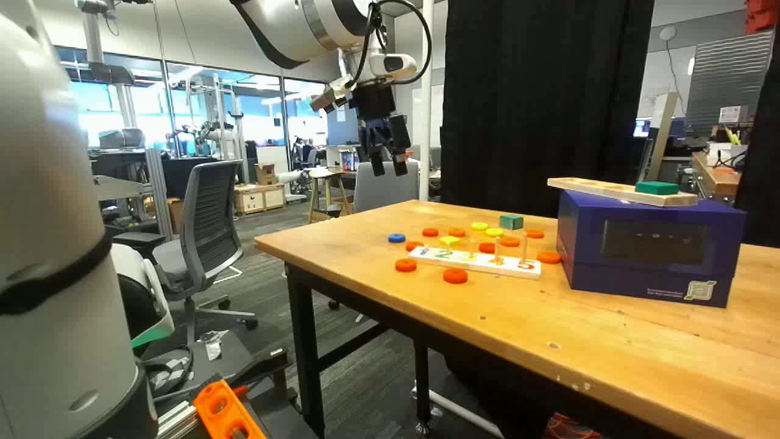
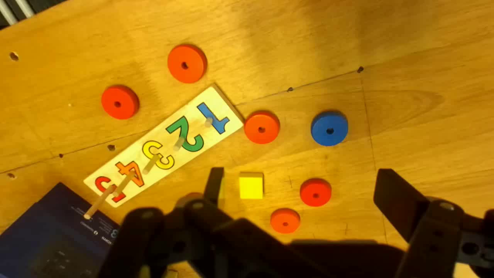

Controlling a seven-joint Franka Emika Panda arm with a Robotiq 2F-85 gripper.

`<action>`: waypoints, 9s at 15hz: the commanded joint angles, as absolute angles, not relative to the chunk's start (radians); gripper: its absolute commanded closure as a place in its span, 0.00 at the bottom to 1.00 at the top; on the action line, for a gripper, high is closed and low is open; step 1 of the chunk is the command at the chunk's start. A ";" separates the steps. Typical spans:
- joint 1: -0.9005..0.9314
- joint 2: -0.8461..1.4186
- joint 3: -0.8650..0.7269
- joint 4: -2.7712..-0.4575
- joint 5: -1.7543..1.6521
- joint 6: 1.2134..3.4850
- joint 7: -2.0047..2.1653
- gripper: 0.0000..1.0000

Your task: Put the yellow square on the wooden object.

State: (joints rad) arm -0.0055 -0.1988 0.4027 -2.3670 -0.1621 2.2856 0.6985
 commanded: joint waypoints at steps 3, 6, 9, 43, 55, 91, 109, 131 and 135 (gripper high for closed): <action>0.045 -0.197 0.353 -2.355 -0.175 2.283 0.708 0.00; 0.045 -0.197 0.353 -2.354 -0.175 2.283 0.708 0.00; 0.043 -0.194 0.353 -2.350 -0.174 2.281 0.711 0.00; 0.080 0.322 0.066 -2.052 0.010 2.426 0.307 0.00; 0.079 0.344 0.064 -2.067 0.044 2.430 0.293 0.00; -0.049 -0.333 0.046 -2.343 -0.172 2.456 0.538 0.84; -0.160 -0.030 -0.067 -2.116 -0.079 2.428 0.355 0.85; -0.153 0.251 -0.108 -1.814 0.020 2.307 0.217 0.85; -0.155 0.267 -0.111 -1.797 0.025 2.297 0.216 0.43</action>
State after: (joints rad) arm -0.1640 0.2397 -0.0948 -1.8510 -0.0008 2.3312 0.2404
